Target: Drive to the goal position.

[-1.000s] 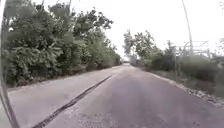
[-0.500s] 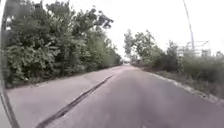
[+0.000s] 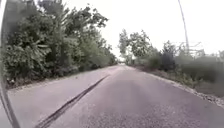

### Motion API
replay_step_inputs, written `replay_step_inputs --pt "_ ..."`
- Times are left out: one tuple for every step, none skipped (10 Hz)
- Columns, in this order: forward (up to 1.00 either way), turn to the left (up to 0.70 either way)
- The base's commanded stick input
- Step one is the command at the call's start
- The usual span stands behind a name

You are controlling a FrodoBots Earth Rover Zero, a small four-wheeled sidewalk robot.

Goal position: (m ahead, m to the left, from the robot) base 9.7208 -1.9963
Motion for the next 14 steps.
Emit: replay_step_inputs --pt "0.70 0.00" --pt "0.70 0.00" --pt "0.70 0.00" --pt "0.70 -0.08" --pt "0.70 -0.31" --pt "0.70 -0.19" --pt "0.70 0.00" --pt "0.70 0.00" --pt "0.70 0.00" --pt "0.70 0.00" --pt "0.70 0.00" --pt "0.70 0.00" --pt "0.70 0.00" --pt "0.70 0.00"
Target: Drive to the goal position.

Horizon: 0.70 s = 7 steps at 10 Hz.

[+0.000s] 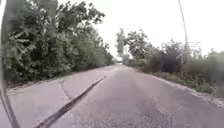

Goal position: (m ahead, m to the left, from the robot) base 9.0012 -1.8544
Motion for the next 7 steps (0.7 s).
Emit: replay_step_inputs --pt "0.70 0.00" --pt "0.70 -0.02" --pt "0.70 -0.03" --pt "0.70 -0.11" --pt "0.70 -0.22" --pt "0.70 -0.22" --pt "0.70 -0.08"
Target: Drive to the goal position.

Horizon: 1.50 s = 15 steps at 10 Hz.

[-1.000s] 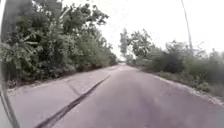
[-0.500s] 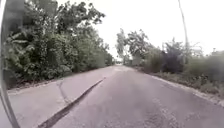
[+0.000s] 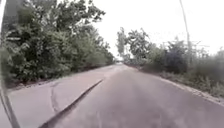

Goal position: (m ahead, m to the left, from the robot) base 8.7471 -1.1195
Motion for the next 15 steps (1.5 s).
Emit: replay_step_inputs --pt "0.70 0.00" --pt "0.70 0.00" --pt "0.70 0.00" --pt "0.70 0.00" --pt "0.70 0.00" --pt "0.70 0.00" --pt "0.70 0.00" --pt "0.70 0.00" --pt "0.70 0.00" --pt "0.70 0.00" --pt "0.70 0.00" --pt "0.70 0.00" --pt "0.70 -0.02" --pt "0.70 -0.20" --pt "0.70 -0.32"
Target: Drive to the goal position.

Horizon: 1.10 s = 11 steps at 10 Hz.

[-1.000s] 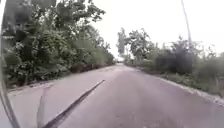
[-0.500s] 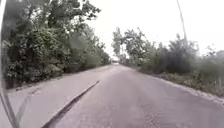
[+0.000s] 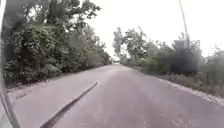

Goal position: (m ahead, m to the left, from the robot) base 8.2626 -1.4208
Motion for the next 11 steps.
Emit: replay_step_inputs --pt "0.70 -0.30" --pt "0.70 -0.18" --pt "0.70 -0.04" --pt "0.70 0.00" --pt "0.70 0.00" --pt "0.70 0.00" --pt "0.70 0.00" --pt "0.70 0.00" --pt "0.70 0.00" --pt "0.70 0.00" --pt "0.70 0.00"
